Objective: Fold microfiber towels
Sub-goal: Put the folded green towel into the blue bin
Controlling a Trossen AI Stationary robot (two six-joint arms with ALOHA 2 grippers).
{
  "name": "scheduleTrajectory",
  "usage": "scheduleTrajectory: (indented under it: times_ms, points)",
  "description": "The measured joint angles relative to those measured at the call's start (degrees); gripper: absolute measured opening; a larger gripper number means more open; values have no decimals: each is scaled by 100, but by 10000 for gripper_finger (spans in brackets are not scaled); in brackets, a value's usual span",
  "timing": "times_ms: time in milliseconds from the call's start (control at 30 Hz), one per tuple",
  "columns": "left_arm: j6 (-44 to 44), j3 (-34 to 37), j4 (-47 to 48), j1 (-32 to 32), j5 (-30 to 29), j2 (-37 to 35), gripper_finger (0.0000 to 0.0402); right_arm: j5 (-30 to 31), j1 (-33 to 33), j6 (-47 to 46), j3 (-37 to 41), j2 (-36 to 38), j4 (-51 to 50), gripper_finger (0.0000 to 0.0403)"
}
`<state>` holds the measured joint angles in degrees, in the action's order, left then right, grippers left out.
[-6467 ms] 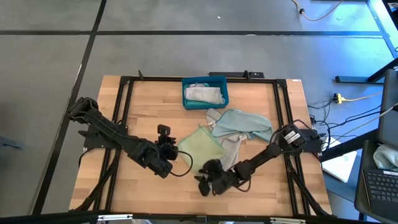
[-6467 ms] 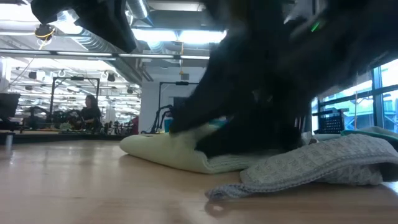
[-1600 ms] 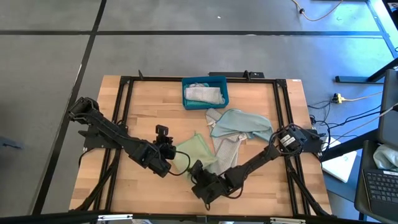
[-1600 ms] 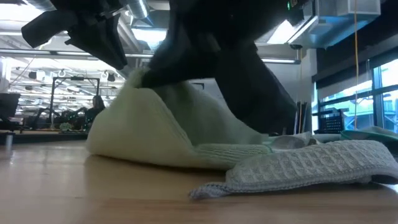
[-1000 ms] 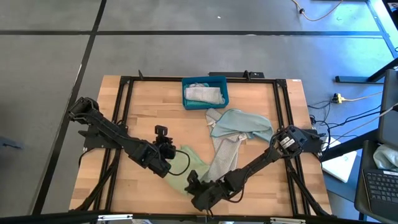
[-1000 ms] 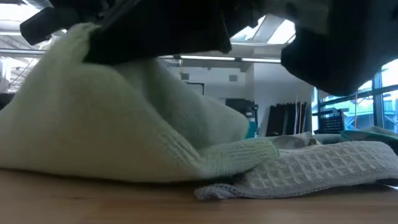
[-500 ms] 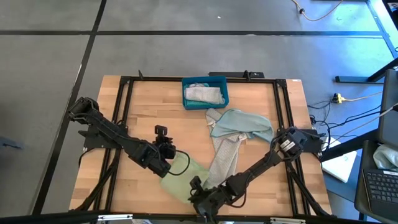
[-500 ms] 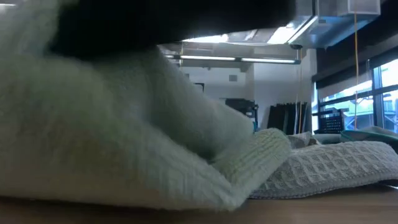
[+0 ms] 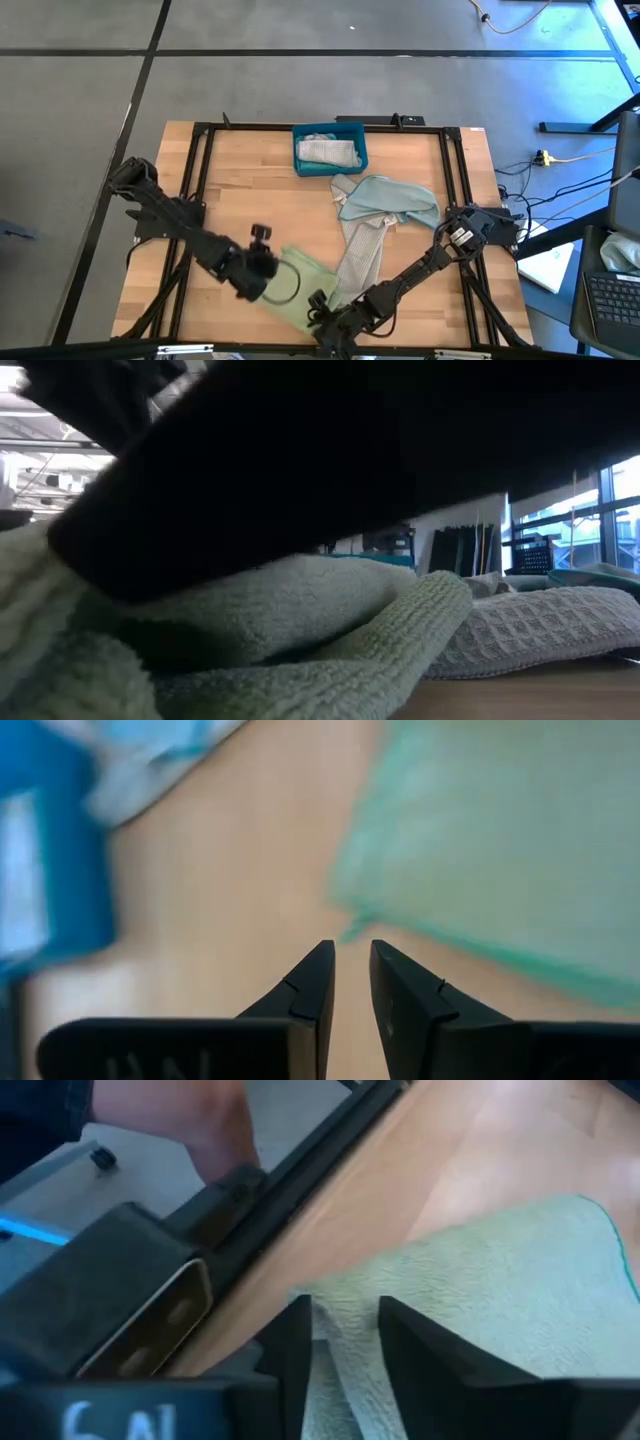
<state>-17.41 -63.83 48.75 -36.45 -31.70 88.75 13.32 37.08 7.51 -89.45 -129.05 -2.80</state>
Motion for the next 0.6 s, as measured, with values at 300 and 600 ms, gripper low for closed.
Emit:
scheduleTrajectory:
  times_ms: [300,600]
  points:
    - [909,0,-1755,-954,730,78,66,29,0,7,0,0,89,178]
    - [1094,2,-2248,-1081,1429,900,173,53,11,49,0,0,74,180]
